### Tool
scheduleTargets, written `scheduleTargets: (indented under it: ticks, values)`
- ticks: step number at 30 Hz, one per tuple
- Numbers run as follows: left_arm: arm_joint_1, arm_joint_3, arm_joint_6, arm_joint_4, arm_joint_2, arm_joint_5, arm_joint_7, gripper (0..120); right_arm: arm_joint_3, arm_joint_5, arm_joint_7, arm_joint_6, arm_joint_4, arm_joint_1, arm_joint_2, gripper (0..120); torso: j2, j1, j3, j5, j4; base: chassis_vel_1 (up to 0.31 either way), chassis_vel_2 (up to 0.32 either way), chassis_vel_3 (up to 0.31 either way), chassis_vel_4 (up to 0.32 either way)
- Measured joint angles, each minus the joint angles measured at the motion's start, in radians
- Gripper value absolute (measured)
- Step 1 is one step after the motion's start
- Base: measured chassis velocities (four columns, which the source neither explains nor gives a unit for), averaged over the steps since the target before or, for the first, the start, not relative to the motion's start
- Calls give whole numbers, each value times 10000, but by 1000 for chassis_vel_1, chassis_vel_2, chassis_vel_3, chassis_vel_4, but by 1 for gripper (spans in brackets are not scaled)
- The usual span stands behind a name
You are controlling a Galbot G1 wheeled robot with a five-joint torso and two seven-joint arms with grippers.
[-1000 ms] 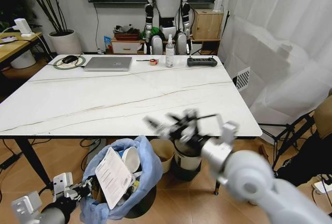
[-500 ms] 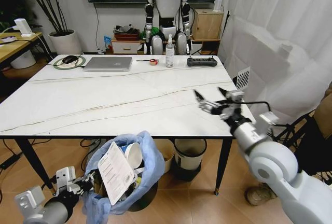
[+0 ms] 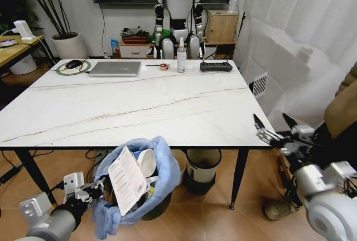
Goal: Pick up the trash bin and place the trash from the table into it.
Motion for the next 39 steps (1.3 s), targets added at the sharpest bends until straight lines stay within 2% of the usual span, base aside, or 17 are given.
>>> scheduleTargets:
  ticks: [5, 11, 18, 25, 39]
  values:
    - [177, 131, -44, 0, -55, 164, 7, 0, 308, -529, -34, 307, 405, -1172, 564, 100, 0, 0, 0, -3, 0, 0, 0, 0, 0]
    - [555, 105, -191, 0, -25, 189, 52, 0, 198, -861, -275, 588, 485, -1564, 1140, 100, 0, 0, 1, 0, 2, 0, 0, 0, 0]
    - [566, 122, -272, 0, 154, 367, 110, 0, 154, -867, -292, 592, 486, -1545, 1166, 100, -1, 2, 2, 0, 1, 0, 0, 0, 0]
    - [530, 148, -589, 0, 364, 1060, 74, 0, 129, -850, -293, 584, 486, -1508, 1150, 100, -1, 2, 2, -1, 1, 0, 0, 0, 0]
    - [604, 182, -733, 0, 276, 1384, 291, 0, 114, -821, -289, 563, 482, -1484, 1135, 100, -1, 2, 2, 0, 1, 0, 0, 0, 0]
